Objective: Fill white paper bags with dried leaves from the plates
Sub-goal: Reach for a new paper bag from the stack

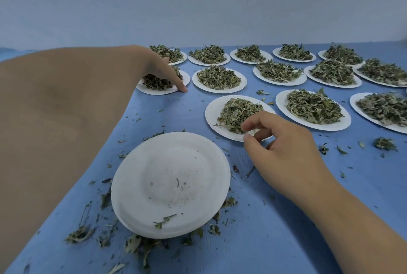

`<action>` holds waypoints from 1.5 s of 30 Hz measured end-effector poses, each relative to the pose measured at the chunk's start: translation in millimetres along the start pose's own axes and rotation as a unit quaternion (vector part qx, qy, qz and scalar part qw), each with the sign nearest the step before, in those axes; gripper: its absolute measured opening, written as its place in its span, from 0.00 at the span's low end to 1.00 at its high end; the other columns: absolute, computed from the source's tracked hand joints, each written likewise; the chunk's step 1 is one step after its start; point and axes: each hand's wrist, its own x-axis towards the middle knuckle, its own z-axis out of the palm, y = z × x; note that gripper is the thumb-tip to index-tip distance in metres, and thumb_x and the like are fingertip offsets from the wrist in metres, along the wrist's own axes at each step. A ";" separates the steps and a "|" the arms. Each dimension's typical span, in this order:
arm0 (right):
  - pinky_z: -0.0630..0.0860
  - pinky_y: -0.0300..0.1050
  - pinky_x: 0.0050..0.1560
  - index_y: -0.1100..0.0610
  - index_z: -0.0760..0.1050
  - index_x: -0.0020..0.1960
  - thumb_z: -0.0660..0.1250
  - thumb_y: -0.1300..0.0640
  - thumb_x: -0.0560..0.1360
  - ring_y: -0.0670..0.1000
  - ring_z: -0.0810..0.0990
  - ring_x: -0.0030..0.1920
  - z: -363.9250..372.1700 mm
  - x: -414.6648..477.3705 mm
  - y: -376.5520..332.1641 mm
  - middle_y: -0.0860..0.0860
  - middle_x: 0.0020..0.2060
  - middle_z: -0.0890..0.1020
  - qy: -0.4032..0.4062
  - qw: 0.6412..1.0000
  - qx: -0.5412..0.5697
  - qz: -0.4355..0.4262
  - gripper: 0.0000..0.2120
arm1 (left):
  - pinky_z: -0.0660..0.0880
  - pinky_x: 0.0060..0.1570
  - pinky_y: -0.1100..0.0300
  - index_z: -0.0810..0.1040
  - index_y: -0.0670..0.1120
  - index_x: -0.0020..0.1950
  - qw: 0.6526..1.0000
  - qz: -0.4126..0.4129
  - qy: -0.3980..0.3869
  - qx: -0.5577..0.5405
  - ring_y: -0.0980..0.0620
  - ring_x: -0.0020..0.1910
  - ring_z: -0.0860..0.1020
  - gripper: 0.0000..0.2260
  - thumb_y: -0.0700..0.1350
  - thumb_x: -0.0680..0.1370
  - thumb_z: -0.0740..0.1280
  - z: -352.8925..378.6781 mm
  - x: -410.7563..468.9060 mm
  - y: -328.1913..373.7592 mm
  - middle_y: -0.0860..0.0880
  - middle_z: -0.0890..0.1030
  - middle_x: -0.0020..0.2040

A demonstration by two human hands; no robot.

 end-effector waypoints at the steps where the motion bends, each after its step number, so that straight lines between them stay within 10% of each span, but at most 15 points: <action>1: 0.70 0.27 0.35 0.38 0.78 0.49 0.68 0.51 0.77 0.41 0.77 0.34 0.1 -0.1 -0.1 0.32 0.43 0.78 -0.001 1.000 0.003 0.000 0.07 | 0.54 0.71 0.31 0.41 0.68 0.78 1.000 -0.004 -0.011 -0.004 0.39 0.81 0.48 0.70 0.73 0.46 0.80 -1.1 -4.6 -0.2 0.51 0.44 0.83; 34: 0.71 0.35 0.40 0.49 0.80 0.51 0.66 0.57 0.76 0.42 0.77 0.41 -9.1 -0.4 8.0 0.42 0.45 0.82 0.059 0.998 -0.003 0.001 0.07 | 0.52 0.76 0.39 0.31 0.67 0.76 0.976 0.190 -0.090 0.063 0.50 0.81 0.43 0.63 0.64 0.62 0.80 65.0 -296.5 2.6 0.57 0.36 0.81; 45: 0.70 0.29 0.36 0.48 0.80 0.51 0.65 0.58 0.76 0.40 0.78 0.40 -7.4 -4.3 3.5 0.42 0.45 0.82 0.065 0.998 0.010 0.000 0.08 | 0.47 0.74 0.31 0.29 0.68 0.75 0.968 0.217 -0.006 0.123 0.44 0.79 0.33 0.69 0.78 0.49 0.73 72.1 -307.5 0.9 0.55 0.31 0.80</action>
